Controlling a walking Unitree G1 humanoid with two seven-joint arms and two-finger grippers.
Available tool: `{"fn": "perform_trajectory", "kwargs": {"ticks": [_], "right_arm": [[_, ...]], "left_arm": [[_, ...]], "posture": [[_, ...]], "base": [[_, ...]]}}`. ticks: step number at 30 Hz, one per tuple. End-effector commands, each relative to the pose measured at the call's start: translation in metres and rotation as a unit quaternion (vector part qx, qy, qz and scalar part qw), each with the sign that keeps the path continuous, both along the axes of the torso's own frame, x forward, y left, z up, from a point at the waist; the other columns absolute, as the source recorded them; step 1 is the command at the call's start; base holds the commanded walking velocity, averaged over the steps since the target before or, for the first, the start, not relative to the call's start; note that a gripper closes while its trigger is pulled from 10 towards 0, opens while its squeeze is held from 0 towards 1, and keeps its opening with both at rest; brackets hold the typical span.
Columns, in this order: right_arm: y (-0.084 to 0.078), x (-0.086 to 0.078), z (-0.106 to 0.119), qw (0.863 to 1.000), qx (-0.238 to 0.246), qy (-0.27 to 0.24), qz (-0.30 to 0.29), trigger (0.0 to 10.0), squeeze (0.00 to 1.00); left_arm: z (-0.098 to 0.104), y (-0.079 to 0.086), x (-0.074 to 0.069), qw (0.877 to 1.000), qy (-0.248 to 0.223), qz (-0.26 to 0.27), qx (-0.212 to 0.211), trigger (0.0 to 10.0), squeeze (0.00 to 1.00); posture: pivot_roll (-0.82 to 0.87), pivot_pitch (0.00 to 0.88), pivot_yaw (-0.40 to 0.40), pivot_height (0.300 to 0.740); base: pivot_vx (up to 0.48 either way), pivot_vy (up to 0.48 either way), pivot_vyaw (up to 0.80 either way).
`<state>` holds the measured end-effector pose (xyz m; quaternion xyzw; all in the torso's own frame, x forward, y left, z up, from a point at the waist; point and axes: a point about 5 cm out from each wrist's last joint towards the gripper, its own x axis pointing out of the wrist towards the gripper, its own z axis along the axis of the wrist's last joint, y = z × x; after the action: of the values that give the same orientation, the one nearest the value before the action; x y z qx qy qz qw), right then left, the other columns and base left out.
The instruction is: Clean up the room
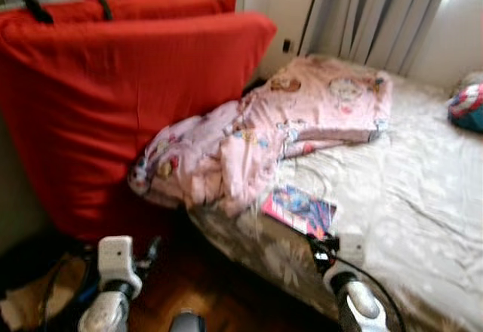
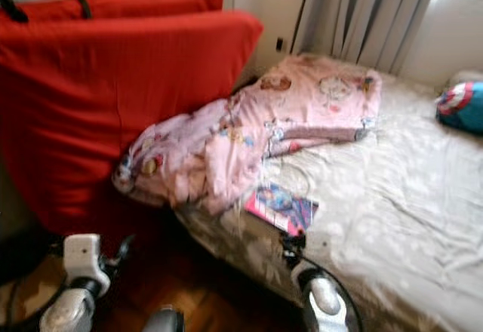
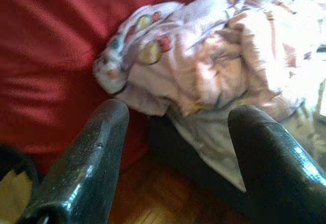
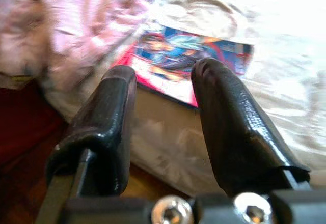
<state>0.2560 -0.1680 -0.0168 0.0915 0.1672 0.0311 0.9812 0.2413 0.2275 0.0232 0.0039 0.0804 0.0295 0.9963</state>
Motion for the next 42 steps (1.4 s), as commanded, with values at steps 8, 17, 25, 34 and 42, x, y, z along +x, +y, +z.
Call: {"fn": "perform_trajectory", "kwargs": {"ticks": [8, 17, 25, 34, 42], "right_arm": [[-0.008, -0.005, -0.004, 1.0, 0.002, 0.013, -0.02, 10.0, 0.0], [-0.009, -0.004, -0.006, 0.999, 0.001, 0.025, -0.032, 10.0, 0.0], [-0.008, -0.004, -0.007, 0.999, -0.001, 0.03, -0.031, 10.0, 0.0], [-0.007, -0.009, -0.014, 0.997, -0.003, 0.058, -0.044, 10.0, 0.0], [-0.009, -0.009, -0.017, 0.995, 0.016, 0.073, -0.068, 10.0, 0.0]], "left_arm": [[-0.001, -0.007, 0.001, 1.0, 0.002, -0.006, -0.009, 10.0, 0.0], [0.0, -0.004, 0.0, 1.0, 0.001, -0.004, -0.007, 10.0, 0.0], [0.002, -0.003, -0.002, 1.0, -0.003, -0.005, -0.005, 10.0, 0.0], [0.005, -0.001, -0.006, 1.0, -0.002, -0.011, -0.003, 10.0, 0.0], [0.01, 0.002, -0.011, 1.0, 0.0, -0.018, 0.005, 10.0, 0.0]], "posture": [[0.11, 0.0, -0.071, 0.633], [0.11, 0.0, -0.065, 0.633], [0.12, 0.0, -0.06, 0.633], [0.13, 0.0, -0.049, 0.604], [0.15, 0.008, -0.028, 0.599]], "base": [[0.407, 0.0, 0.0], [0.407, 0.0, 0.0], [0.244, 0.0, 0.0], [0.0, 0.0, 0.0], [0.0, 0.0, 0.0]]}}
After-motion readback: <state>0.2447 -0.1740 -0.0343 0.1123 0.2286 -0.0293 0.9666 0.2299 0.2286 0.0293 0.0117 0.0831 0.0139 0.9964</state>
